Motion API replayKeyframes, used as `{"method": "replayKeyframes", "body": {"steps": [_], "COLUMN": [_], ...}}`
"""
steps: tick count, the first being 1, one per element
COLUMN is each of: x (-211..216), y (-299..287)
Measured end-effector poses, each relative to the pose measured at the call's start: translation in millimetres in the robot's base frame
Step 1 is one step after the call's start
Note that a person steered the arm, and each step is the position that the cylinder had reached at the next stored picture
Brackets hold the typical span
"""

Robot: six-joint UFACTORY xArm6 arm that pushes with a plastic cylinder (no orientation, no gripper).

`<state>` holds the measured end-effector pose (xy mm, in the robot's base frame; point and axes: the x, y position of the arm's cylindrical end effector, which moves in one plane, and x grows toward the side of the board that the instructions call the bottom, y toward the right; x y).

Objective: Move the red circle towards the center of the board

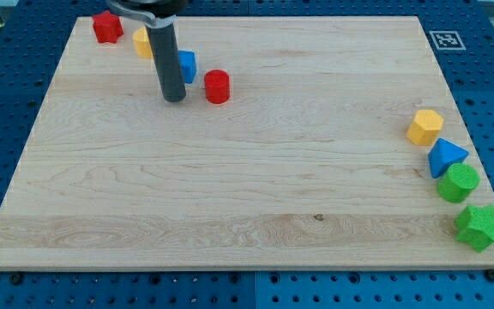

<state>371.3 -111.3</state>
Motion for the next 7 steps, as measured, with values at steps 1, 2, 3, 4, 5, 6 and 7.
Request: {"method": "replayKeyframes", "body": {"steps": [1,2,3,4,5,6,7], "x": [6.2,7.5,6.9,6.7,-1.1,-26.1,-23.7], "y": [15.1,43.3,54.1,59.7,50.9,50.5,71.6]}}
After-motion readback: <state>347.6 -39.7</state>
